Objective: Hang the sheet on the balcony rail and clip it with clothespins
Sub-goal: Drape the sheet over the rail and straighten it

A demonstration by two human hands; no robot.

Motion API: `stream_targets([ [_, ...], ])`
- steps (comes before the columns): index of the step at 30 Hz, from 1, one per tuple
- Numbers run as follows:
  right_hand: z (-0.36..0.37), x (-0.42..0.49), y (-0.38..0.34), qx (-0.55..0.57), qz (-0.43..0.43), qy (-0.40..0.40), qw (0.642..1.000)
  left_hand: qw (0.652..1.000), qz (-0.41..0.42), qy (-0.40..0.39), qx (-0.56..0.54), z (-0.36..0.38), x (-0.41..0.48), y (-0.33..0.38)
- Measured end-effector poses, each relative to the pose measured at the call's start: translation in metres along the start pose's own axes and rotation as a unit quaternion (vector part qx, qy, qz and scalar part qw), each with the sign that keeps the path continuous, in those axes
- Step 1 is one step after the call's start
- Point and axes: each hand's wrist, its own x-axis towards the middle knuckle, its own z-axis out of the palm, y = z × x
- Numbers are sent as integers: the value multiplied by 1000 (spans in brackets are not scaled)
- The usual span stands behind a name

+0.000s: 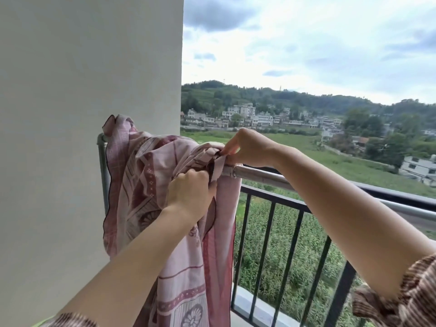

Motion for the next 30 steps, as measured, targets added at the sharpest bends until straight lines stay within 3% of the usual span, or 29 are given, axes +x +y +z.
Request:
stream_targets([
  [5,-2,-8,10,58,2,75,995,962,-59,-15,-268,-17,10,-6],
  [11,-27,-20,15,190,14,205,960,932,-14,25,-362,-62,38,22],
  [17,-51,-54,45,227,29,215,949,916,22,-58,-397,-90,36,80],
  [19,-61,-74,59,204,31,217,954,941,56,-109,-314,-88,28,98],
  [21,-73,-97,76,111,24,219,969,982,54,-104,-149,-76,13,114],
  [24,-84,-132,99,-5,5,165,986,996,-27,-87,13,-51,-21,130],
  [27,-80,-162,106,-9,1,76,997,985,-86,-143,41,-49,-50,140],
  [30,-91,-170,97,141,65,56,986,979,-142,-147,-12,-95,-45,145],
])
